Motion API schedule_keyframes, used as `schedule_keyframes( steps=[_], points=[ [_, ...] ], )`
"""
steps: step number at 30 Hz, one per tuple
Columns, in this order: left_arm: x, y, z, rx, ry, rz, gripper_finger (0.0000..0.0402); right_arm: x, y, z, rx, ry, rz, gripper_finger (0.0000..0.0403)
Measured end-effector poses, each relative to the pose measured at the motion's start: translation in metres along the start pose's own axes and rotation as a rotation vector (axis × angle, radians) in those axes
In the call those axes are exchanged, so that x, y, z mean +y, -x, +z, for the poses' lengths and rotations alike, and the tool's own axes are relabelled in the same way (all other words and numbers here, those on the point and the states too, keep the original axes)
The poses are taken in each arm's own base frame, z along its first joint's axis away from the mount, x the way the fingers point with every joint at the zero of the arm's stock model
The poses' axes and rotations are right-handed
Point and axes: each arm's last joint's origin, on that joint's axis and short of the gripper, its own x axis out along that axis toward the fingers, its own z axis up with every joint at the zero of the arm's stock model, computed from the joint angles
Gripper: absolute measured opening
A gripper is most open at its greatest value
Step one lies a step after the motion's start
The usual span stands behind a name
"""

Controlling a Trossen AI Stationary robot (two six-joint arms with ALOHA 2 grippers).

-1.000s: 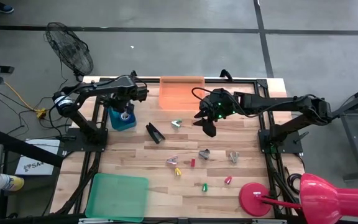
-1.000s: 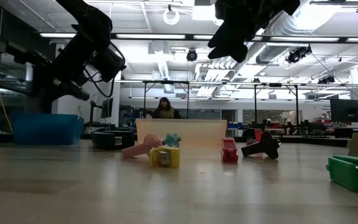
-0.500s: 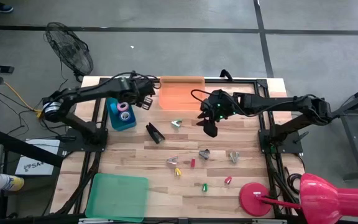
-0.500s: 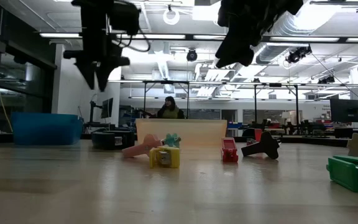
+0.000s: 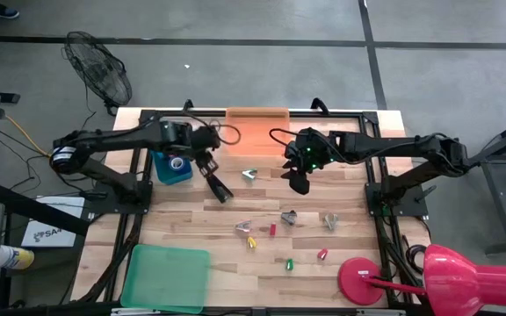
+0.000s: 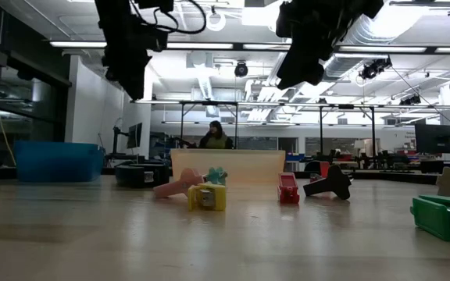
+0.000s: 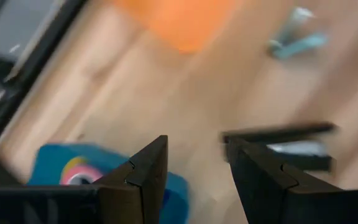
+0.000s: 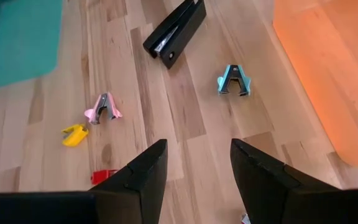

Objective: Pick and place Stapler, Stapler remover, tape
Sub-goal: Put the red stapler into the orange bin

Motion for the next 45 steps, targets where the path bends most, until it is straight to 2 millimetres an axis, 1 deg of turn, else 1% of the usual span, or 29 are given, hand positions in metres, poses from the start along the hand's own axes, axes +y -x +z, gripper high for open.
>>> schedule_keyframes(
  steps=[2,5,9,11,14,18,22,26,29,31,34,36,39,45],
  points=[
    [-0.007,-0.001,0.0,0.002,-0.072,-0.049,0.0163,0.0,0.0,0.0,0.004,-0.001,-0.002,0.0167],
    [-0.015,-0.001,-0.001,-0.003,-0.149,-0.074,0.0163,0.0,0.0,-0.002,0.016,0.027,-0.005,0.0167],
    [-0.016,-0.001,0.0,-0.009,-0.181,-0.079,0.0163,-0.001,0.0,-0.006,0.065,0.056,-0.024,0.0167],
    [-0.016,-0.001,0.0,-0.007,-0.182,-0.086,0.0163,-0.003,0.001,-0.012,0.117,0.063,-0.054,0.0169],
    [-0.016,-0.001,0.0,-0.009,-0.192,-0.088,0.0163,-0.005,0.002,-0.021,0.209,0.074,-0.09,0.0179],
    [-0.016,-0.001,0.0,-0.005,-0.226,-0.109,0.0163,-0.007,0.005,-0.028,0.291,0.084,-0.133,0.0205],
    [-0.017,-0.001,0.0,-0.009,-0.224,-0.128,0.0163,-0.009,0.005,-0.03,0.313,0.202,-0.167,0.0236],
    [-0.018,-0.001,0.0,-0.008,-0.234,-0.141,0.0163,-0.011,0.001,-0.032,0.334,0.386,-0.154,0.0245],
    [-0.018,-0.001,0.0,-0.007,-0.249,-0.158,0.0163,-0.014,-0.007,-0.042,0.352,0.44,-0.142,0.0243],
    [-0.018,-0.001,0.0,-0.006,-0.25,-0.161,0.0163,-0.017,-0.014,-0.054,0.372,0.45,-0.141,0.0244],
    [-0.018,-0.001,0.0,-0.007,-0.253,-0.161,0.0163,-0.024,-0.024,-0.073,0.408,0.487,-0.189,0.0245],
    [-0.018,-0.001,0.0,-0.008,-0.257,-0.161,0.0163,-0.027,-0.029,-0.082,0.407,0.502,-0.222,0.0244],
    [-0.018,-0.001,0.0,-0.008,-0.257,-0.161,0.0163,-0.032,-0.034,-0.093,0.408,0.507,-0.241,0.0242],
    [-0.018,-0.001,0.0,-0.009,-0.256,-0.162,0.0163,-0.044,-0.044,-0.113,0.37,0.479,-0.215,0.0241]
  ],
)
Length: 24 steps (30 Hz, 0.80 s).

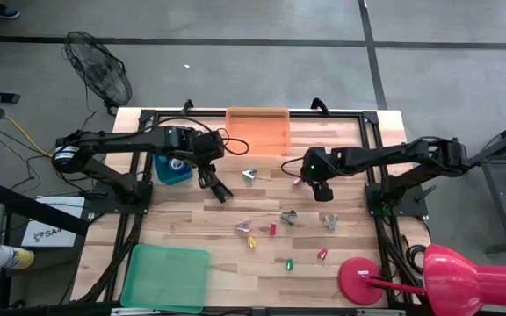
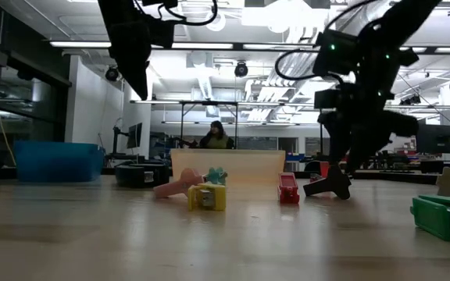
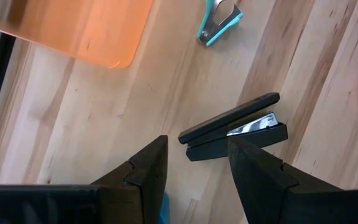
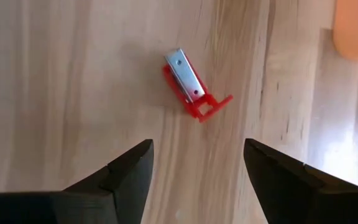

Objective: Pick and place Stapler, Stapler remover, tape
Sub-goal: Put the red stapler into the orange bin

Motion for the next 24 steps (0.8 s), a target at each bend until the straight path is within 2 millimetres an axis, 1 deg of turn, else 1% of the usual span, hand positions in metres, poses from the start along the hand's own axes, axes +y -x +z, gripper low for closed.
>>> schedule_keyframes(
  steps=[6,15,20,24],
  points=[
    [0.0,0.0,0.0,-0.001,0.0,-0.001,0.0163,-0.007,-0.01,-0.01,-0.081,-0.008,0.017,0.024],
    [0.0,0.0,0.0,-0.002,0.008,-0.001,0.0163,-0.021,-0.012,-0.011,-0.186,0.039,0.049,0.024],
    [0.0,0.0,0.0,-0.002,0.012,-0.001,0.0163,-0.022,-0.024,-0.014,-0.16,0.077,0.084,0.0239],
    [0.0,0.0,0.0,-0.001,0.021,-0.001,0.0163,-0.023,-0.034,-0.011,-0.189,0.083,0.088,0.0237]
  ],
)
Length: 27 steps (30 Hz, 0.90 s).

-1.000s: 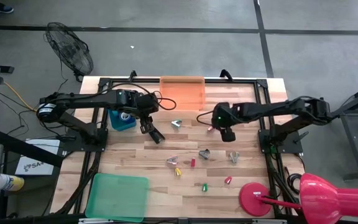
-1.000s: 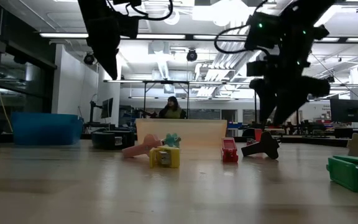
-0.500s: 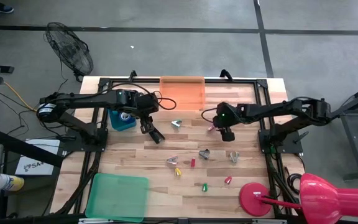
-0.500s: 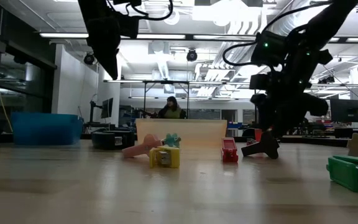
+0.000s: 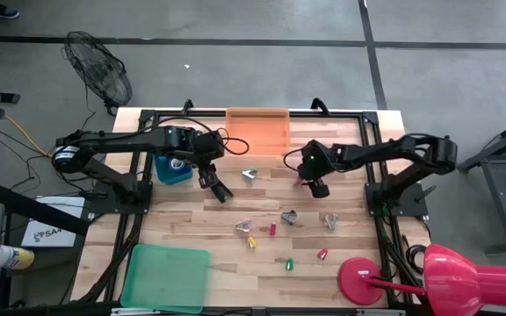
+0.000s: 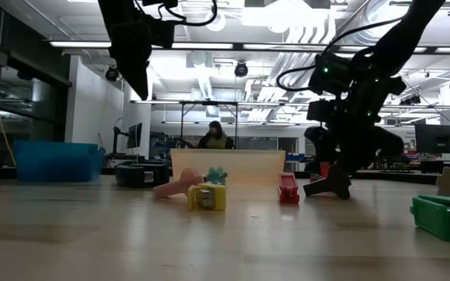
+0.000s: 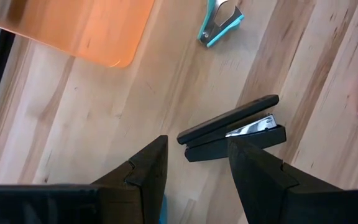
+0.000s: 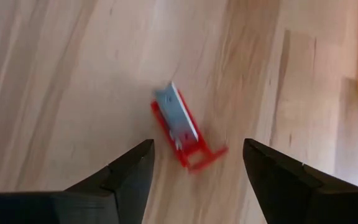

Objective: Pick and place Stapler, Stapler remover, tape
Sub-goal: Put the red stapler into the orange bin

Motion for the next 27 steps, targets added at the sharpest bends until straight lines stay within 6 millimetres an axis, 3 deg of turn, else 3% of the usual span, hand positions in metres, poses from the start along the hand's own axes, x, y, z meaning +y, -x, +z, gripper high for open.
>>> schedule_keyframes(
  steps=[12,27],
  points=[
    [0.0,0.0,-0.0003,0.003,0.029,0.0,0.0163,0.0002,-0.0095,-0.0005,-0.02,0.004,0.062,0.0228],
    [0.0001,0.0,-0.0003,0.003,0.032,0.001,0.0163,0.0027,-0.0102,-0.0014,-0.031,-0.032,0.109,0.0116]
  ],
)
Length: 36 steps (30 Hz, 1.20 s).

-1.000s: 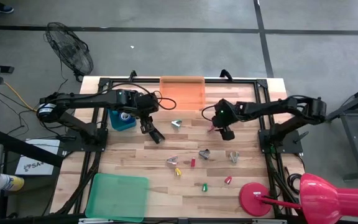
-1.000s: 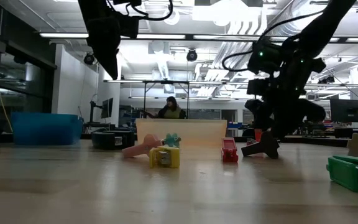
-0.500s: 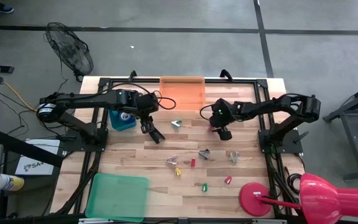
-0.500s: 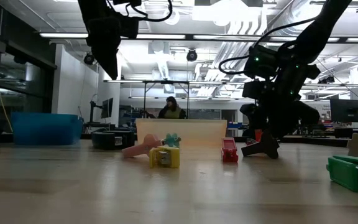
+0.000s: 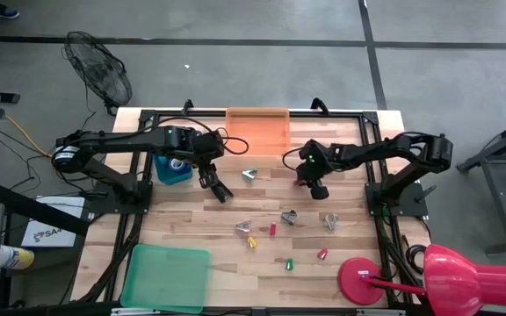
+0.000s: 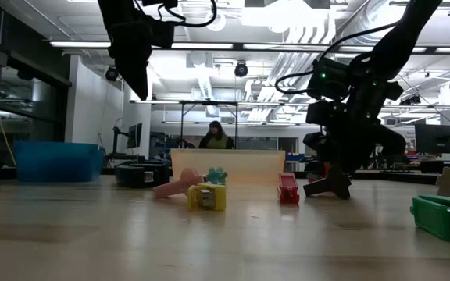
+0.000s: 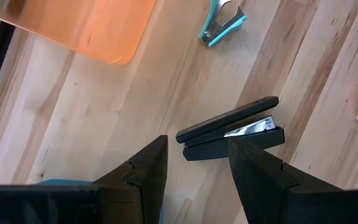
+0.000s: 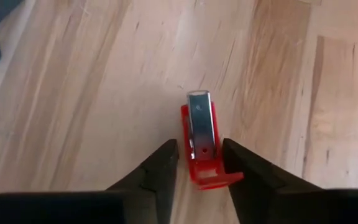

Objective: Pick and place Stapler, Stapler remover, tape
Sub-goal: Put the red stapler into the orange bin

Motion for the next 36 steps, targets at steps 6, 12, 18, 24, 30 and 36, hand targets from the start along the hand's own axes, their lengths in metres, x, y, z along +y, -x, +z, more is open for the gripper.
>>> schedule_keyframes(
  steps=[6,12,18,24,30,36],
  points=[
    [0.0,0.0,0.0,0.0,0.0,0.002,0.0163,0.0,0.001,0.002,-0.022,-0.158,0.008,0.0066],
    [0.0,0.0,0.0,-0.002,0.001,0.002,0.0163,-0.002,0.01,0.012,-0.125,-0.358,-0.004,0.0053],
    [0.0,0.0,0.0,-0.003,0.001,0.002,0.0163,-0.009,0.023,0.03,-0.324,-0.469,-0.052,0.0068],
    [0.0,0.0,0.0,-0.005,0.001,0.002,0.0163,-0.019,0.033,0.047,-0.525,-0.468,-0.152,0.0062],
    [0.0,0.0,0.001,-0.007,0.001,0.002,0.0163,-0.028,0.036,0.05,-0.556,-0.472,-0.283,0.0066],
    [0.0,0.0,0.002,-0.022,0.004,0.0,0.0163,-0.053,0.04,0.072,-0.497,-0.515,-0.323,0.0064]
  ],
)
